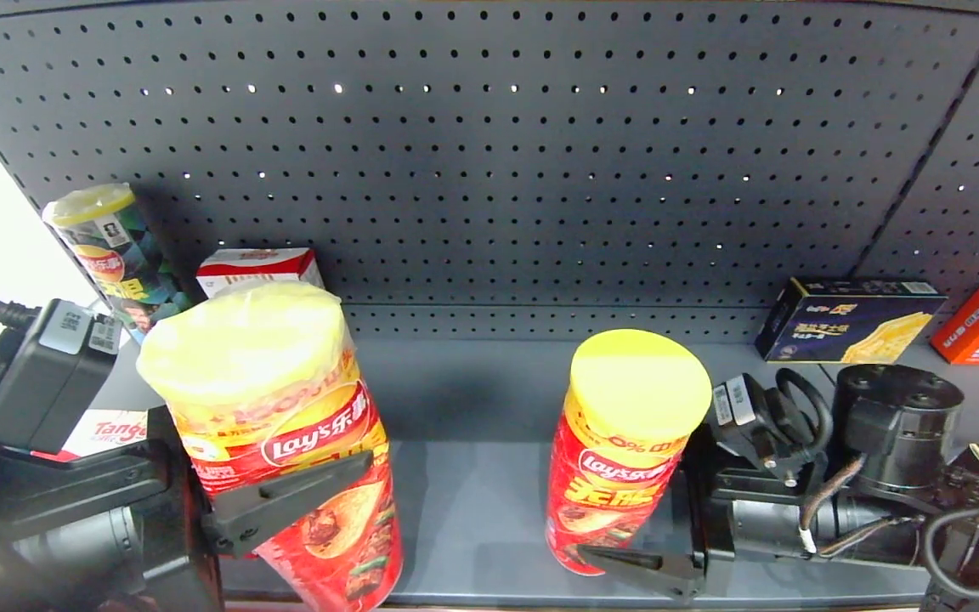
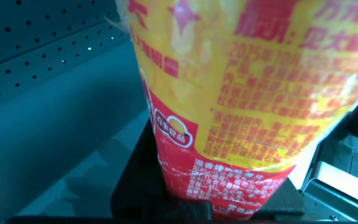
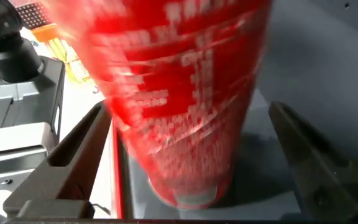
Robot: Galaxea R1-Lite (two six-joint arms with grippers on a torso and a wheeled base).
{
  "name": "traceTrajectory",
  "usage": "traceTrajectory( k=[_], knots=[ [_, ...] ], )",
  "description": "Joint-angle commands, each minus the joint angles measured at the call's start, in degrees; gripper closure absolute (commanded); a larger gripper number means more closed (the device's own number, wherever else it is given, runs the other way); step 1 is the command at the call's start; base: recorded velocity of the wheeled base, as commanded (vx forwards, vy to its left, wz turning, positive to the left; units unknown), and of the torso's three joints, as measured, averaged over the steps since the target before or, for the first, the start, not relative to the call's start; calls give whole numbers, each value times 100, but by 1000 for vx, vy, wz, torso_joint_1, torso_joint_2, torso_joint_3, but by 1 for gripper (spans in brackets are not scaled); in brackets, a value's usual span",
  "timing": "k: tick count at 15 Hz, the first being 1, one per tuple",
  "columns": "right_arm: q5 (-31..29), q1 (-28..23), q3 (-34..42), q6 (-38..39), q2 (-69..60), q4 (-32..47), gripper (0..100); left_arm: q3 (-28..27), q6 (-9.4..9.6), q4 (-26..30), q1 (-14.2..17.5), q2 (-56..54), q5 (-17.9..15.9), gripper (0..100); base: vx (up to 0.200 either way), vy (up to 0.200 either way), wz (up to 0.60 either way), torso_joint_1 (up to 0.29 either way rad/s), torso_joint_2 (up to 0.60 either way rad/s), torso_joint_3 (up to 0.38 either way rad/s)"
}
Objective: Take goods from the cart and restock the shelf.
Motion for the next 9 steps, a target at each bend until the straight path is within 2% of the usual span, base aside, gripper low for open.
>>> traceTrajectory(
  k=[1,6,8,9],
  knots=[
    [-87,-13,283,1,-644,13,0,1,0,-2,1,-1,3,100,0,0,0,0,0,0],
    [-175,-22,1135,36,-2129,66,0,53,0,-2,1,-1,-6,100,0,0,0,0,0,0],
    [-324,-268,1461,54,-2727,84,0,18,0,-2,1,-10,-6,100,0,0,0,0,0,0],
    [-474,-611,1575,80,-3140,92,0,10,0,-2,1,-10,-6,100,0,0,0,0,0,0]
  ],
)
